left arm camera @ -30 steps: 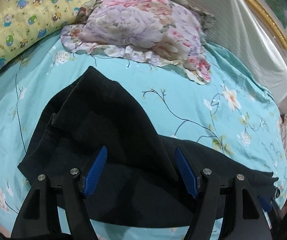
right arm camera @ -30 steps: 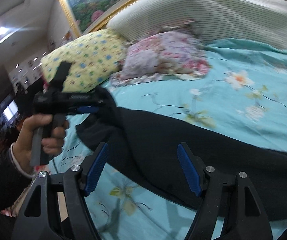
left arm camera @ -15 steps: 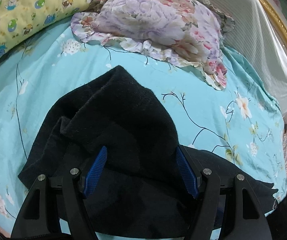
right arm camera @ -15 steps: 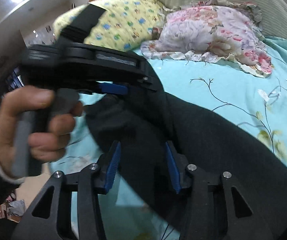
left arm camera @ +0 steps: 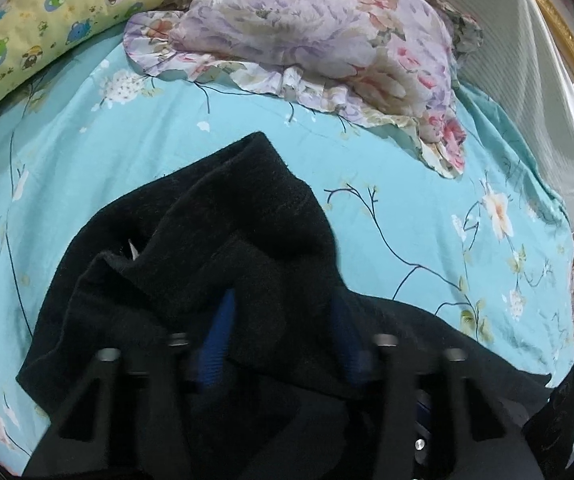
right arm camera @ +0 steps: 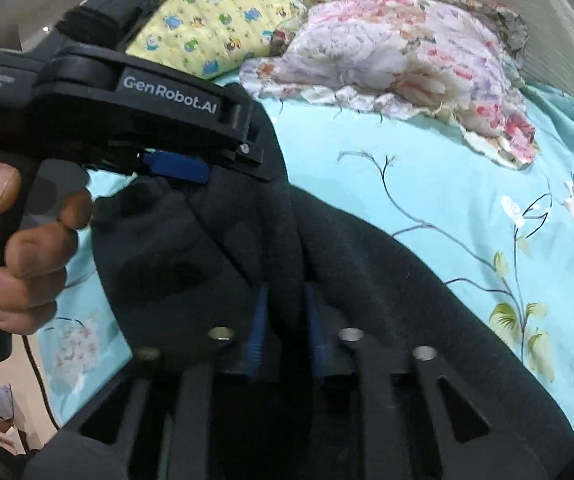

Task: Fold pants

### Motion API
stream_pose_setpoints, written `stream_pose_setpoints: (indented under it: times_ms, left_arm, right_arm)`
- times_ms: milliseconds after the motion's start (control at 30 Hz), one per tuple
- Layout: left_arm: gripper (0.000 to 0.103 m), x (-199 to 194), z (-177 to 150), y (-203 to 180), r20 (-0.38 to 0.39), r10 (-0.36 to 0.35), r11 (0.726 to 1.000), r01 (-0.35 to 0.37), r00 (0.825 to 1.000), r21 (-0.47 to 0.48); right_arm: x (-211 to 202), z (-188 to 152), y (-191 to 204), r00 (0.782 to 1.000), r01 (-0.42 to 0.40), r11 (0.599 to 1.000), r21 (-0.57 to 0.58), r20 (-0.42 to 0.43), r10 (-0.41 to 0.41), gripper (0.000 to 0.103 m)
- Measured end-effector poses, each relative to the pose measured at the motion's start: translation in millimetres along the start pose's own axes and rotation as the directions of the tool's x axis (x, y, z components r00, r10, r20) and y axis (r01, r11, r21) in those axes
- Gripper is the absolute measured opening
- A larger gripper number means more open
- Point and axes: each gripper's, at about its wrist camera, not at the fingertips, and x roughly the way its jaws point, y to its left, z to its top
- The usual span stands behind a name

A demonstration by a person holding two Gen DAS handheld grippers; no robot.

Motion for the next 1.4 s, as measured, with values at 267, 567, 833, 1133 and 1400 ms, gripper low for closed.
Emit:
stream_pose_setpoints:
  times_ms: [267,567,833,1133,1400]
  left_arm:
    - [0.006,-31.0,-18.1,11.9,0.067,-0.078,0.997,0.078,0.995,0.011]
    - [0.006,-84.4,-62.8,64.4,0.206,-0.207,0.969,0.229,0.957,-0.092]
    - [0.006,-84.9,-91.7,104.2,0.241,-0.250,0.943,0.292,0.938,-0.158]
    - [0.006,-79.0,-110.5,117.3,0.247,-0.273,0.931,0.320,0.930,-0.177]
    - [0.006,-68.9,-125.7,131.1,0.223,-0.276,0.925,0.322,0.935,-0.204]
  right_arm:
    - [-14.9,-2.4,8.2,0.996,-0.075,0.997,0.024,0.042,0.073,0.006]
    - [-44.2,-4.3,52.9,0.986,-0.150,0.987,-0.059,0.058,0.154,0.005]
    - [-38.2,-10.9,71.5,0.989,-0.142,0.986,-0.092,0.022,0.144,0.005]
    - [-29.9,-15.2,80.8,0.993,-0.120,0.985,-0.127,-0.025,0.118,0.005]
    - [-20.8,-21.5,85.7,0.991,-0.115,0.981,-0.155,-0.082,0.104,0.005]
